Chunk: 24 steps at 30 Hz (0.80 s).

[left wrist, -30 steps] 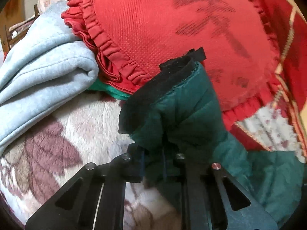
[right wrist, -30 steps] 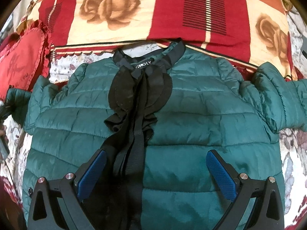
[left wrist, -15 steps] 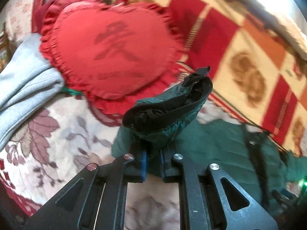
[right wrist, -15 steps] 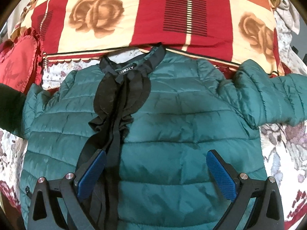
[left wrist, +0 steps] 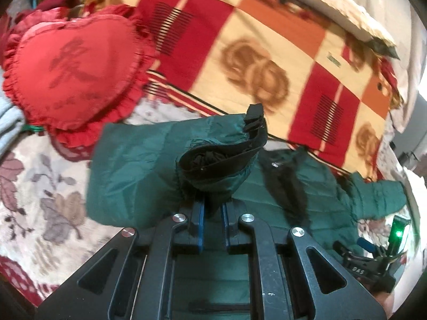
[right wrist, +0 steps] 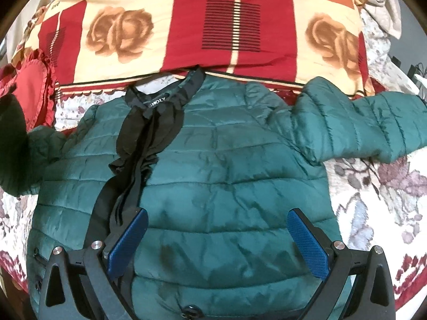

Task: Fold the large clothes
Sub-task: 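Carry the sleeve across the jacket body with the left tool and release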

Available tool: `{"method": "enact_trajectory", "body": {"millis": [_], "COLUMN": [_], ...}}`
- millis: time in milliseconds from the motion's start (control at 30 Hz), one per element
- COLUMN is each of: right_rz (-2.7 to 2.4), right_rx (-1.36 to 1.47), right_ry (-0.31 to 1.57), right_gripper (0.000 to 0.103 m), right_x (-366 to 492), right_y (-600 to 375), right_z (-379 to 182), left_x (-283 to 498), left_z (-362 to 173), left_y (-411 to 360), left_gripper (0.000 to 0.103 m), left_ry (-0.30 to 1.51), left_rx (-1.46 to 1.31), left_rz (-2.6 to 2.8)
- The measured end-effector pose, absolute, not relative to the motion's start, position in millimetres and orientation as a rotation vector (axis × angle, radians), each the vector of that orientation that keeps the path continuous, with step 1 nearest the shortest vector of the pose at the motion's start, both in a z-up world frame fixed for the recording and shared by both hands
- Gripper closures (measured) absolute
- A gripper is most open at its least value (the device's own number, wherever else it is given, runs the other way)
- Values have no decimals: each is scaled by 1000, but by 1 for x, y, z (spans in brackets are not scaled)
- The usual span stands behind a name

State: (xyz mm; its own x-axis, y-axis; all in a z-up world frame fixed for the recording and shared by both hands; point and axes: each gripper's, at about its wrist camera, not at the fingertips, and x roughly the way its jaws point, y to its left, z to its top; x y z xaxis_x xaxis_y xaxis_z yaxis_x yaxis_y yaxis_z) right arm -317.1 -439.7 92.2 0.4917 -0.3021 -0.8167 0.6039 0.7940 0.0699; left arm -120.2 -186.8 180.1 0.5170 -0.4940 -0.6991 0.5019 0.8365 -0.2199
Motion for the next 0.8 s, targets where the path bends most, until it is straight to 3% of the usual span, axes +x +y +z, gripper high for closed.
{"method": "enact_trajectory", "body": {"millis": [800], "right_rz": [-555], "right_rx": [390], "right_ry": [937], "right_gripper": [0], "right_x": [-354], "right_y": [-456], "right_z": [71], "left_x": [-183], "left_z": [115], "left_y": [-350], "left_gripper": [94], "left_ry": [1007], "left_rx": [119], "left_rz": [-817]}}
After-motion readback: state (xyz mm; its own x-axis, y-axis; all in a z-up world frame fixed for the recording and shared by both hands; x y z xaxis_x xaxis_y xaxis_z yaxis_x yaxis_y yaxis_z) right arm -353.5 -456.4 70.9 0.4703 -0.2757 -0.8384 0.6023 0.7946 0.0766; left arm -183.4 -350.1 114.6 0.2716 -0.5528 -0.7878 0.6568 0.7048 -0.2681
